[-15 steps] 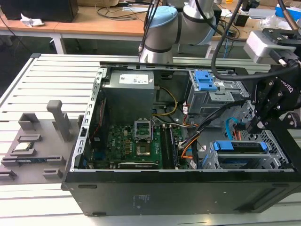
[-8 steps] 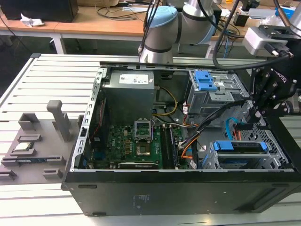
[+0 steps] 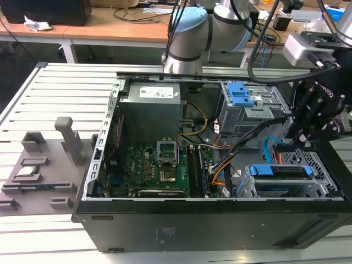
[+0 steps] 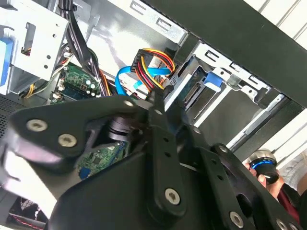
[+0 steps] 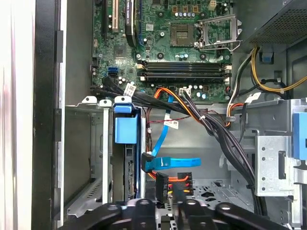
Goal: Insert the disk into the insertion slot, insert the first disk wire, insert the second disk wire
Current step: 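Insert the first disk wire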
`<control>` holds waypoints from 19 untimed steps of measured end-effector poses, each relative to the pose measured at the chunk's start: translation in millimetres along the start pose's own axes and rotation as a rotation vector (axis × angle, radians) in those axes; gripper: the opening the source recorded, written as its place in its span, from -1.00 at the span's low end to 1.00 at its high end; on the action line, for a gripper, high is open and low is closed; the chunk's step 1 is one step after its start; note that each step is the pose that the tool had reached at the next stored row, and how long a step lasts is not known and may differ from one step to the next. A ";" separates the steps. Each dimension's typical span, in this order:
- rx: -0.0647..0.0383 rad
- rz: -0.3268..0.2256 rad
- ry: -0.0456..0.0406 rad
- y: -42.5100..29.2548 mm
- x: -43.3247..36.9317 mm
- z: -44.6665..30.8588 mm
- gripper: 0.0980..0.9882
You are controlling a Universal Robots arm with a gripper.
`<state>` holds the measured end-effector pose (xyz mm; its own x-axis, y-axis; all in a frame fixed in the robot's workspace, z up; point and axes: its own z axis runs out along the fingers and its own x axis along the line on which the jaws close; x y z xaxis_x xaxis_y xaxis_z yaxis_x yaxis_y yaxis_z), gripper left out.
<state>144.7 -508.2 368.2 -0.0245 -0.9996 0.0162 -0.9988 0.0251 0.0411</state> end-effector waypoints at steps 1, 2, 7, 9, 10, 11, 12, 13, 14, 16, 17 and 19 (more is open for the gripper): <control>0.000 0.000 0.0000 0.0 0.0 0.0 -0.55; 0.000 0.000 0.0001 0.0 0.0 0.1 -0.55; 0.001 0.001 0.0257 -0.2 -0.1 7.0 -0.41; 0.001 0.001 0.0276 -0.3 -0.2 11.0 -0.41; 0.001 0.001 0.0279 -0.4 -0.2 12.1 -0.41; 0.001 0.001 0.0289 -0.5 -0.2 13.3 -0.41; 0.001 0.001 0.0314 -0.5 -0.2 14.2 -0.41; 0.001 0.001 0.0324 -0.5 -0.2 14.3 -0.41; 0.001 0.001 0.0329 -0.5 -0.2 14.3 -0.41; 0.001 0.001 0.0333 -0.5 -0.2 14.4 -0.41; 0.001 0.001 0.0336 -0.5 -0.2 14.4 -0.41; 0.001 0.001 0.0343 -0.5 -0.2 14.3 -0.44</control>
<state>144.7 -508.2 353.9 -0.0245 -0.9984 0.0506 -0.9988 0.0265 0.0402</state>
